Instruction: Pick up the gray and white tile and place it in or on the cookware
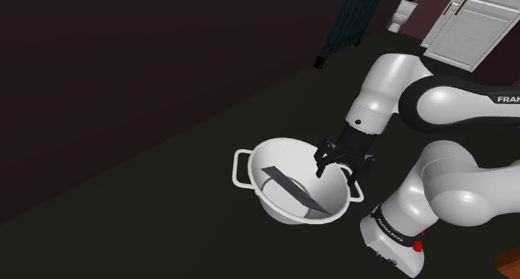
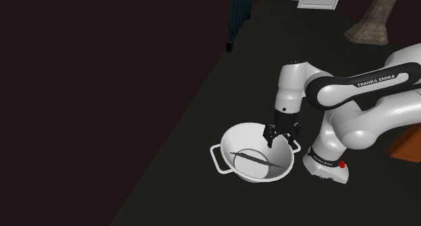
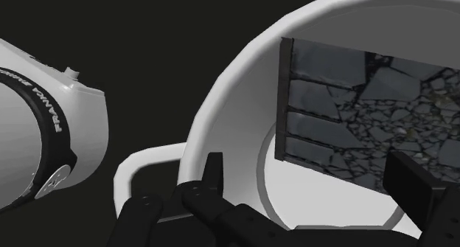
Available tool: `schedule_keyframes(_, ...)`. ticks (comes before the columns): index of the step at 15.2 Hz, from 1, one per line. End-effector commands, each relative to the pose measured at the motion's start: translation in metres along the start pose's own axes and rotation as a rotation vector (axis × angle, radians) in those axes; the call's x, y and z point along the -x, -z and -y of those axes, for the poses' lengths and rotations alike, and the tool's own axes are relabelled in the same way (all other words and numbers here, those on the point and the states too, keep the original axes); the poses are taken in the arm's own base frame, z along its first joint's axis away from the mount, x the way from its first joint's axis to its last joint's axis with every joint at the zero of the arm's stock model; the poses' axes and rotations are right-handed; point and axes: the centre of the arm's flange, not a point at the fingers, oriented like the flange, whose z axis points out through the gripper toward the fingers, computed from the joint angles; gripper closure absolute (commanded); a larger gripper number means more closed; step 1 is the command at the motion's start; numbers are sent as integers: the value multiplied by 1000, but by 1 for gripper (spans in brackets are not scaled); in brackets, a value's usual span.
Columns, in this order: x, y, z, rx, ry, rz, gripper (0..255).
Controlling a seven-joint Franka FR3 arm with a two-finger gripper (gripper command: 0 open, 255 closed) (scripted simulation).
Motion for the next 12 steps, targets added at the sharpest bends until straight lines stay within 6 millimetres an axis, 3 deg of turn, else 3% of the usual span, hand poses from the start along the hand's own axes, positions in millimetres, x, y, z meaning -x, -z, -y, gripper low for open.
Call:
schedule_keyframes(1,0,0,0,0,0,0,0)
schedule_keyframes(3,0,0,0,0,0,0,0)
schedule_keyframes(4,0,0,0,0,0,0,255)
schedule_keyframes(12,0,0,0,0,0,0,255)
